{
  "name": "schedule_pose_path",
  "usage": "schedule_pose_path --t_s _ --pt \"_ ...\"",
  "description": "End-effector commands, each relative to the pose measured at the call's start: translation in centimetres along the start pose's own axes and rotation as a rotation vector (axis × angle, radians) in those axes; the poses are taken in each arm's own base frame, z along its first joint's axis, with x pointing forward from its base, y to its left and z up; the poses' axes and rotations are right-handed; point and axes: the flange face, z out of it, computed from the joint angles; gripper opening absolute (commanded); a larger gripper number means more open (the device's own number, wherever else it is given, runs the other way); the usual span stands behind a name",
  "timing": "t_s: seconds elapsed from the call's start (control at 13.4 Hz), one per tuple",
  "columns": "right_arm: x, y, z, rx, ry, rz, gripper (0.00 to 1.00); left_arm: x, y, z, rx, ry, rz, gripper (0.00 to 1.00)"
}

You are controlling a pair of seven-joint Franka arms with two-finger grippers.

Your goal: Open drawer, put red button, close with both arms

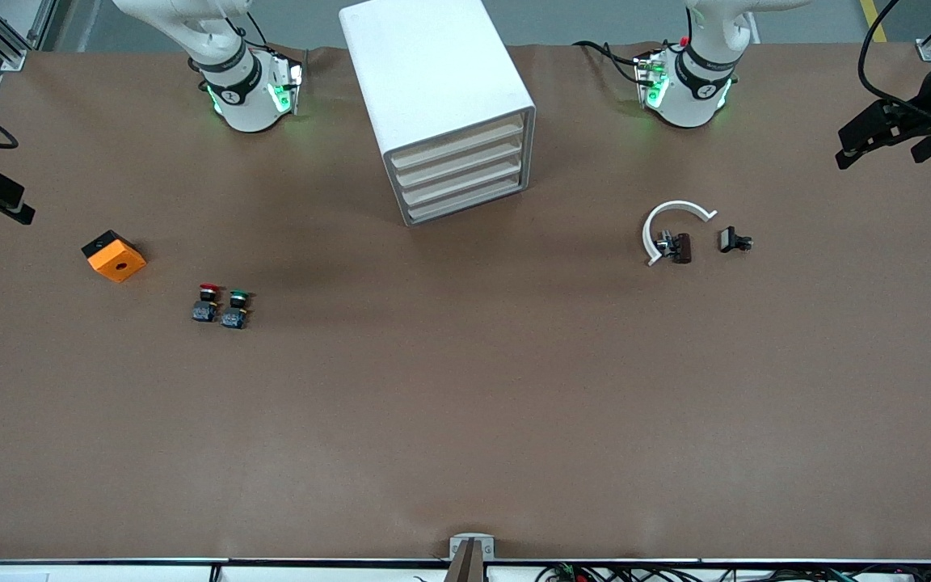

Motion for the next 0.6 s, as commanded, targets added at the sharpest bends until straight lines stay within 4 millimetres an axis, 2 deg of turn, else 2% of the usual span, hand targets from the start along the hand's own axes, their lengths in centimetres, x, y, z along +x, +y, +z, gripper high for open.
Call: schedule_pose_path --t_s 0.0,0.15,0.22,0.37,0.52 --pt "-0.2 -0.2 -0.2 -0.005 -0.004 -0.011 1.0 0.4 0.1 -0.3 0.008 -0.011 0.016 1.0" --pt "-0.2 -0.2 -0.2 -0.005 -0.004 -0.011 1.0 1.3 0.0 0.3 0.006 -0.025 0.015 1.0" --pt "-0.2 -0.2 -0.2 -0.005 -0.004 -0.011 1.0 2.3 0.1 0.8 0.001 -0.041 0.016 1.0" --pt "-0.2 -0.2 0.2 -0.004 -0.013 -0.01 1.0 5.5 0.6 4.0 0.005 -0.138 0.011 1.0" --pt "0.0 -0.1 1.8 -0.007 -0.071 -0.008 1.0 7.6 1.2 7.9 0.02 -0.207 0.01 1.0"
